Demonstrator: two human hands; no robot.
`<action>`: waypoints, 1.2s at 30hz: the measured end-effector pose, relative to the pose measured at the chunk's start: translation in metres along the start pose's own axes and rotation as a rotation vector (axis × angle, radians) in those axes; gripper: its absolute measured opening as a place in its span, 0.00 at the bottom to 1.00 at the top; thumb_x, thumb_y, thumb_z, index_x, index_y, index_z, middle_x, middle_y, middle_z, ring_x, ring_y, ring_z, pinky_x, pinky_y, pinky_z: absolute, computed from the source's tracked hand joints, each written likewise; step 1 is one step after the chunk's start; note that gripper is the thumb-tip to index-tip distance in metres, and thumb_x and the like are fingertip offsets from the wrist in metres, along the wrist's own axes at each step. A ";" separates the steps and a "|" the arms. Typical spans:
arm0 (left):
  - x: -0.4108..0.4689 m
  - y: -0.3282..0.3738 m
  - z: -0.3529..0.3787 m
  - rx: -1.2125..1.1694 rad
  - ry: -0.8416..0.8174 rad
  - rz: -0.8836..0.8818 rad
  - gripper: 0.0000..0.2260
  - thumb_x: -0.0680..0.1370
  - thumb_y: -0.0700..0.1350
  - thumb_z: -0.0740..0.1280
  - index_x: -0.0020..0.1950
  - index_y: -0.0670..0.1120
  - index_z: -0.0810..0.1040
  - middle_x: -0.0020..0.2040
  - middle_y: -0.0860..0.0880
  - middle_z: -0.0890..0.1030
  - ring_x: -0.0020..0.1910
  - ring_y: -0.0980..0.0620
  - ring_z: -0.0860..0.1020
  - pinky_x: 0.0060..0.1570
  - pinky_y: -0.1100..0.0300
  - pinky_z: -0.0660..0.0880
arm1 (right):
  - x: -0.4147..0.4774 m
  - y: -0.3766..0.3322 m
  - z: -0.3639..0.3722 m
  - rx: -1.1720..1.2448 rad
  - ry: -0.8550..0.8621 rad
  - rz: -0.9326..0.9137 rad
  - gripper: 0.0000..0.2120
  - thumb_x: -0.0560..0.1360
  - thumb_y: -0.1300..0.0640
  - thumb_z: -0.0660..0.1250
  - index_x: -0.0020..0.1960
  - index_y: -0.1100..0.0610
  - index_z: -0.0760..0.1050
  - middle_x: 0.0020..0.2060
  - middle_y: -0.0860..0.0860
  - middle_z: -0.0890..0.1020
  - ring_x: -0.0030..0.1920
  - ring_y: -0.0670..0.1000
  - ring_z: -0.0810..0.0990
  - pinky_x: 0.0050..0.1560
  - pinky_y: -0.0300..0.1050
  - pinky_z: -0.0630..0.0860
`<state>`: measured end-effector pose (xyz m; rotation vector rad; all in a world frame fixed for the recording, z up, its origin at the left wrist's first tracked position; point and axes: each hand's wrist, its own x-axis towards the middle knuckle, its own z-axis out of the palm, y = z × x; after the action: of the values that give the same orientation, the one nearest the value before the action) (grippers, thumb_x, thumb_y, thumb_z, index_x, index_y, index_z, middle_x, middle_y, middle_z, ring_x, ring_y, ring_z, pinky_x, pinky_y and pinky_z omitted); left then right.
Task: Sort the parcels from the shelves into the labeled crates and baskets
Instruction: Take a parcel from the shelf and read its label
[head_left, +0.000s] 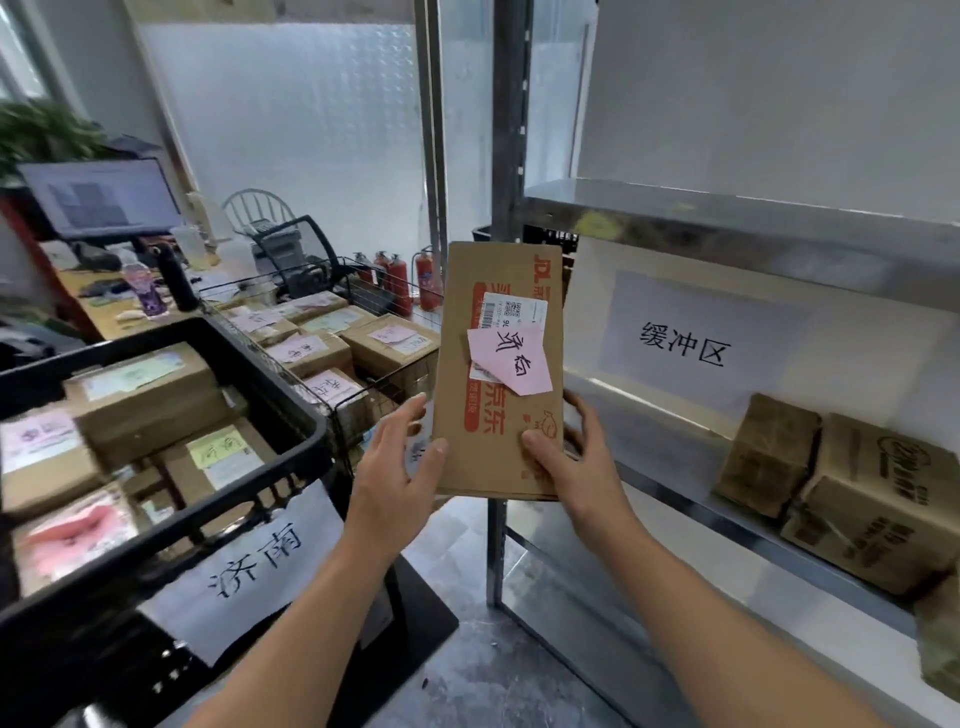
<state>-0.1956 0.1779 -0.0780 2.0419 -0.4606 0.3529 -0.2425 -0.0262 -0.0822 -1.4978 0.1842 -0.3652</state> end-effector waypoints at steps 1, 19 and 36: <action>0.003 -0.004 -0.013 0.026 0.032 0.006 0.23 0.79 0.57 0.60 0.74 0.54 0.66 0.68 0.55 0.71 0.65 0.53 0.73 0.61 0.46 0.75 | 0.004 -0.003 0.012 0.010 -0.018 -0.004 0.28 0.74 0.49 0.77 0.63 0.28 0.65 0.60 0.45 0.79 0.58 0.52 0.83 0.54 0.56 0.84; -0.009 -0.136 -0.263 0.491 0.291 -0.408 0.20 0.78 0.46 0.67 0.69 0.47 0.74 0.66 0.45 0.75 0.65 0.44 0.70 0.64 0.51 0.67 | 0.062 -0.031 0.256 -0.019 -0.453 0.033 0.32 0.74 0.48 0.76 0.73 0.41 0.65 0.57 0.54 0.81 0.52 0.53 0.86 0.52 0.52 0.84; -0.024 -0.187 -0.294 0.685 0.086 -0.576 0.25 0.79 0.56 0.62 0.76 0.52 0.65 0.77 0.51 0.60 0.75 0.48 0.54 0.71 0.47 0.61 | 0.097 0.015 0.347 -0.534 -0.764 0.330 0.39 0.68 0.41 0.77 0.74 0.44 0.65 0.57 0.55 0.83 0.52 0.55 0.86 0.58 0.58 0.82</action>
<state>-0.1478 0.5238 -0.0897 2.6824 0.3657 0.2582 -0.0315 0.2662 -0.0619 -1.9851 -0.0940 0.5701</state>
